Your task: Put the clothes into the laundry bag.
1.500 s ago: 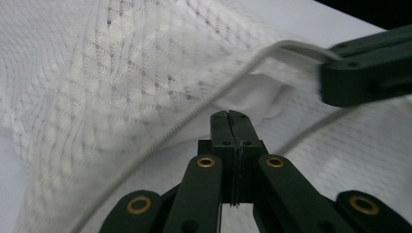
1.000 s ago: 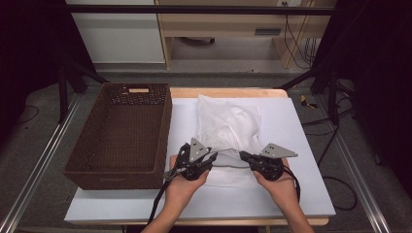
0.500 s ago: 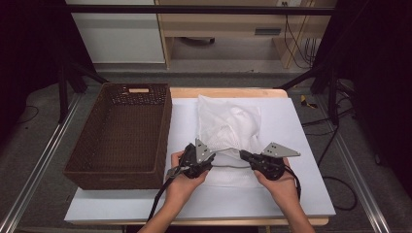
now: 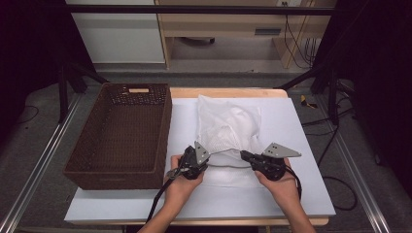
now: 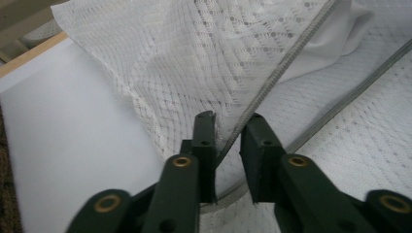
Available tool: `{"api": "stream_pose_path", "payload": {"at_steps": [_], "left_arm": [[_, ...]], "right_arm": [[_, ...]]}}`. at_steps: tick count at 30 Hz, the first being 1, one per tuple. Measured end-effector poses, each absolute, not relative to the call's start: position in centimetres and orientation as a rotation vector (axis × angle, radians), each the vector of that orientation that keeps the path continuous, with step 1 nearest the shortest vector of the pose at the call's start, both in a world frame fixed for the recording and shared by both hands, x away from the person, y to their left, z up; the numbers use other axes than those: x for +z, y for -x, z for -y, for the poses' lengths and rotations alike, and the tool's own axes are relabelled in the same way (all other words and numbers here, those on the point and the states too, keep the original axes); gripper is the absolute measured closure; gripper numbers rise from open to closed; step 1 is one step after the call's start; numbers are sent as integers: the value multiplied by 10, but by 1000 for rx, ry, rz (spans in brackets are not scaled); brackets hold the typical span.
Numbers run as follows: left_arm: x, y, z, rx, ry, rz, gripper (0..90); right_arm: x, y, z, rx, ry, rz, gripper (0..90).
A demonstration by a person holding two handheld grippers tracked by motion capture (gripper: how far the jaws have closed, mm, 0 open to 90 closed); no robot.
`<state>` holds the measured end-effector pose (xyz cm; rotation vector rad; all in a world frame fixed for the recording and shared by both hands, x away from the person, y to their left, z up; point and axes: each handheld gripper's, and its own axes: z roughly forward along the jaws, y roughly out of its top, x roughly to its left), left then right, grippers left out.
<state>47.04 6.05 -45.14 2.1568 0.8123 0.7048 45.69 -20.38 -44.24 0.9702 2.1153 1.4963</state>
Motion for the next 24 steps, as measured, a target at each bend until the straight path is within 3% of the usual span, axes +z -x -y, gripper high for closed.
{"api": "stream_pose_path", "payload": {"at_steps": [4,24], "left_arm": [[-447,-468,-64,701,-2150,-825,879],[-448,-455,-70,697,-2141,-842,865]], "right_arm": [[-445,-459,203,1466,-962,-2137,875],[-448,-452,200,1380,-876,-2199,873]]}}
